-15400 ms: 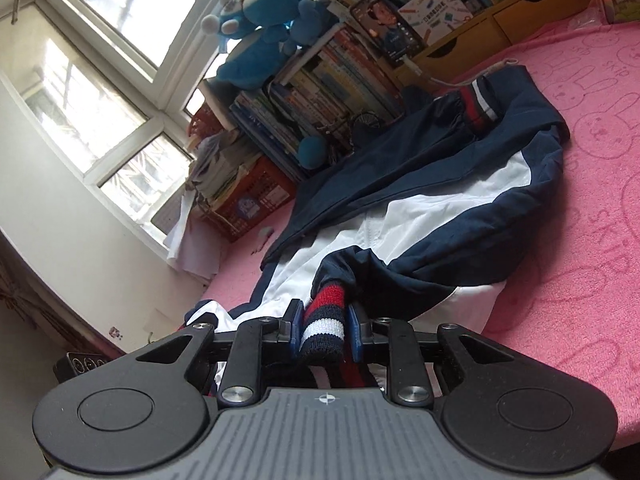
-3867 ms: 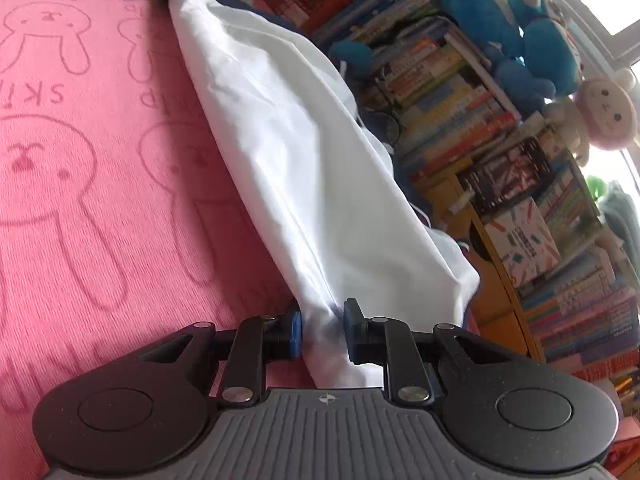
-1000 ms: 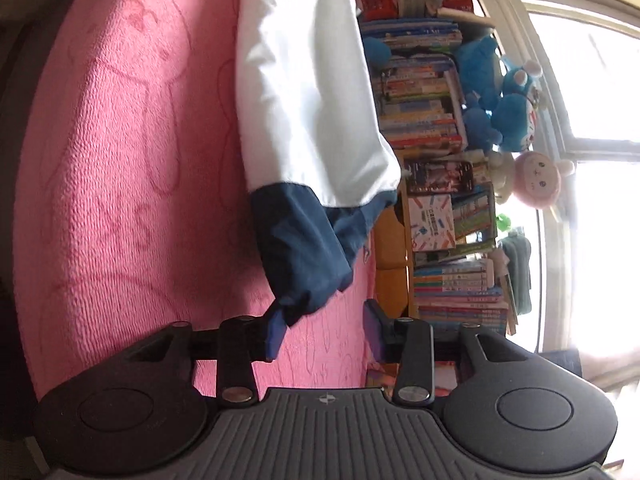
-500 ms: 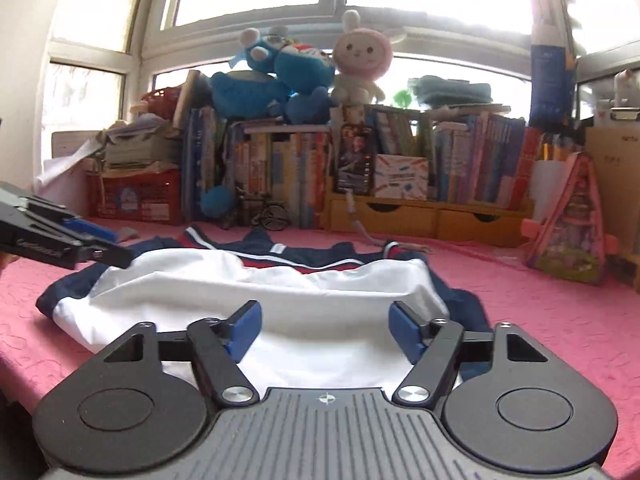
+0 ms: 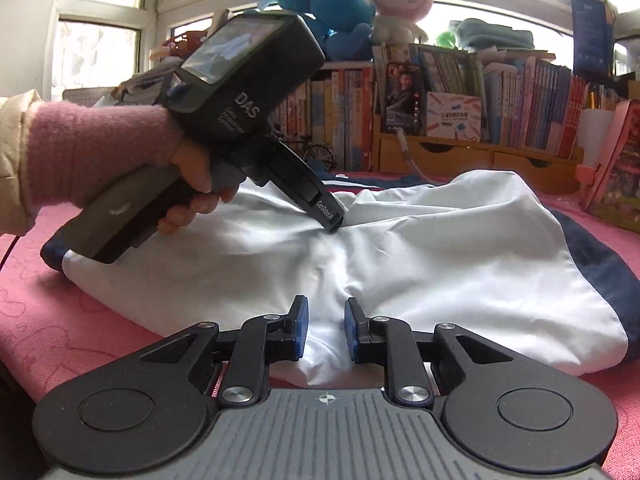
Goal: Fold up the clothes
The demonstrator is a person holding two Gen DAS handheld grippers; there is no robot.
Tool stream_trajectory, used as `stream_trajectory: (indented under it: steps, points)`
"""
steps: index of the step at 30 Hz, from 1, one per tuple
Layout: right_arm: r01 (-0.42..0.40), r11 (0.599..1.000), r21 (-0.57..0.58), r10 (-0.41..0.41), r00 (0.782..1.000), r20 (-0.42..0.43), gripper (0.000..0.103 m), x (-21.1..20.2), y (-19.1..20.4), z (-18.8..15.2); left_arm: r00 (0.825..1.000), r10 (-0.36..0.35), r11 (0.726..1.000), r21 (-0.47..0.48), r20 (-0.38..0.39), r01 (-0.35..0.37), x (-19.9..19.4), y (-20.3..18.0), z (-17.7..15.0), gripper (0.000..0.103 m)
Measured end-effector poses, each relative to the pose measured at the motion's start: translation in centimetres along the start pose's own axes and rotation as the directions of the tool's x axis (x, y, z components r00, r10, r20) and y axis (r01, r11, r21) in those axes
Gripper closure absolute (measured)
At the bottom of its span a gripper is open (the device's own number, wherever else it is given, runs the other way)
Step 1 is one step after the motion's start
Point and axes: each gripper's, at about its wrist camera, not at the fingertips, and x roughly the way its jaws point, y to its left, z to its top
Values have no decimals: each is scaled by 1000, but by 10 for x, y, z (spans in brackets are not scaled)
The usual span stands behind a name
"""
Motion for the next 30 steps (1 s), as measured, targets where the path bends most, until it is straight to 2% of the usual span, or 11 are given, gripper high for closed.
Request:
stream_trajectory:
  steps: [4, 6, 9, 14, 17, 19, 22, 25, 27, 29, 30]
  points:
    - [-13, 999, 39, 13, 1000, 21, 70, -4, -6, 2, 1000, 5, 996, -89, -13, -6, 13, 16, 12, 83]
    - [-20, 998, 58, 19, 999, 31, 58, -7, -9, 3, 1000, 20, 991, -130, -12, -21, 9, 19, 13, 83]
    - [-31, 996, 86, 27, 999, 47, 52, -10, -14, 5, 998, 20, 987, -163, 52, -12, -15, 20, 16, 83]
    - [-26, 998, 55, 23, 998, 52, 52, -3, -6, 12, 999, -20, 992, -125, 48, 26, -19, 14, 13, 82]
    - [-23, 998, 60, 24, 1000, -18, 54, 10, 6, 9, 1000, -28, 996, -85, -7, 28, -2, 6, 5, 81]
    - [1, 998, 64, 2, 999, -43, 59, 15, 14, 1, 1000, -6, 998, -63, 29, 8, 3, 6, 2, 81]
    - [43, 998, 45, -42, 999, -17, 59, 13, 24, -7, 1000, 16, 992, -128, 16, -14, 12, 19, 13, 79]
    - [39, 998, 50, -39, 999, -16, 59, 13, 23, -7, 987, 162, 972, -173, -6, -160, 17, 33, 22, 81]
    - [37, 998, 53, -36, 999, -15, 59, 13, 23, -7, 989, 150, 957, -252, 7, -144, 1, 46, 24, 86]
    - [34, 998, 56, -33, 999, -14, 59, 13, 23, -6, 997, -15, 961, -275, 78, 35, -28, 41, 22, 84]
    - [33, 998, 58, -32, 999, -14, 58, 13, 22, -6, 989, -105, 954, -269, 106, 130, -43, 36, 20, 83]
